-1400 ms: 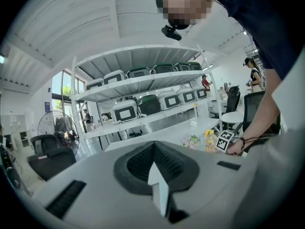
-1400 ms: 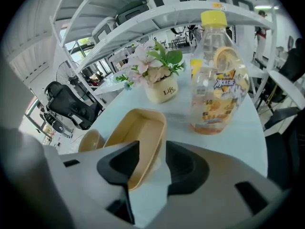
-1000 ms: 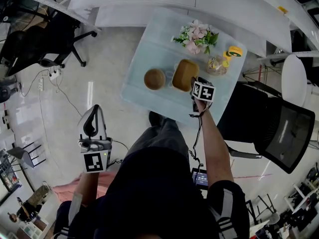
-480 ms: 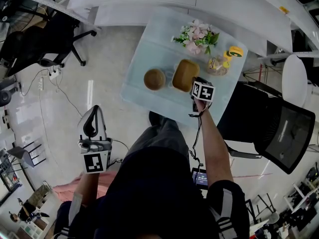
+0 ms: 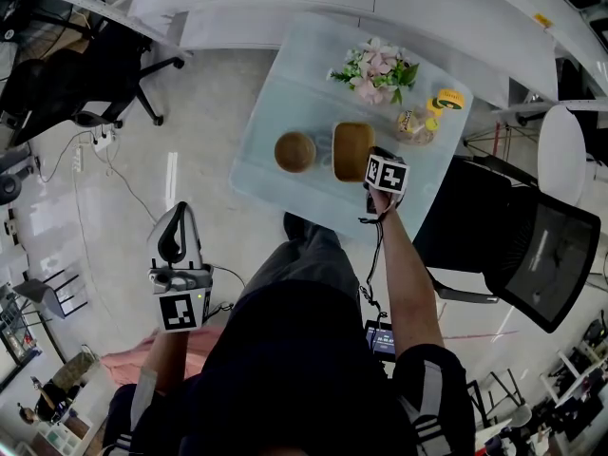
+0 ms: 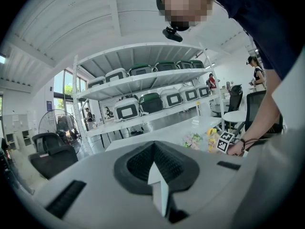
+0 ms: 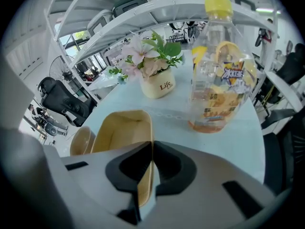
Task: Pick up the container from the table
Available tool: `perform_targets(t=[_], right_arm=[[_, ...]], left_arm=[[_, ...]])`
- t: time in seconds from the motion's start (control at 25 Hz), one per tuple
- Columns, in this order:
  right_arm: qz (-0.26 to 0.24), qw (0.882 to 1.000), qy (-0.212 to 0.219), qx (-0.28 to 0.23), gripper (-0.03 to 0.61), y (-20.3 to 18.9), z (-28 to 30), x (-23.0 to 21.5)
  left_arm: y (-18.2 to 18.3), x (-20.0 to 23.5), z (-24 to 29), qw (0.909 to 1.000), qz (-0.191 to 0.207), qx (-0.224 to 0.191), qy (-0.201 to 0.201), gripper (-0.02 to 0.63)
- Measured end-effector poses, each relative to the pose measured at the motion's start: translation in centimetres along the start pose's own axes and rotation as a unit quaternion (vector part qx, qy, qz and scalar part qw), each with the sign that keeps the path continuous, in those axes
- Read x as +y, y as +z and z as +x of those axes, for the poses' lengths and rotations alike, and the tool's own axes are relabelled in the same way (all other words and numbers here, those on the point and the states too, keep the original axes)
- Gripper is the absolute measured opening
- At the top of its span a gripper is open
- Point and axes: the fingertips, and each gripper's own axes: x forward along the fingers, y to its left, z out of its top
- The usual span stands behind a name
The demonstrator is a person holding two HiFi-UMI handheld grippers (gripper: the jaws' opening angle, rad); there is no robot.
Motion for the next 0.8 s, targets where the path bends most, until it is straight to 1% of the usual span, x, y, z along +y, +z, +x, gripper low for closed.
perform_targets(t=[0.12, 0.28, 0.8], right_arm=[[-0.007, 1.000, -0.004, 0.001, 0.020, -0.04, 0.02, -0.02], [-0.012, 1.000, -0.007, 0.002, 0.018, -0.02, 0.01, -0.07], [-0.033, 0.999, -0.015, -0.001, 0.014, 0.29, -0.21, 0.23]], left_arm=[[0.16, -0.13, 0.03, 0.9999, 0.007, -0.010, -0.005, 0.003], [-0.21, 0.01, 0.01, 1.0000, -0.001, 0.003, 0.002, 0.003], [-0.21, 0.15, -0.29, 1.0000, 0.000, -0.001, 0.006, 0.003]])
